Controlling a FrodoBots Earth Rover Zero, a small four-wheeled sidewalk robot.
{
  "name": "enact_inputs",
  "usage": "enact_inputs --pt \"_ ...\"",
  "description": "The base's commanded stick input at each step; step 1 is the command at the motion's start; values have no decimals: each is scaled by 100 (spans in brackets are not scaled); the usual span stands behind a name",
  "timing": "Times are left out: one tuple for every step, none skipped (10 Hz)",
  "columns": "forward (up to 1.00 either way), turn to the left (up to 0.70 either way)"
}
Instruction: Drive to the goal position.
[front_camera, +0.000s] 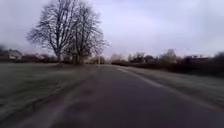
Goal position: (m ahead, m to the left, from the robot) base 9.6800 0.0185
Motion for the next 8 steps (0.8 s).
enact_inputs --pt "85 0" --pt "85 0" --pt "85 0" --pt "85 0" --pt "85 0" --pt "85 0" --pt "85 0" --pt "85 0"
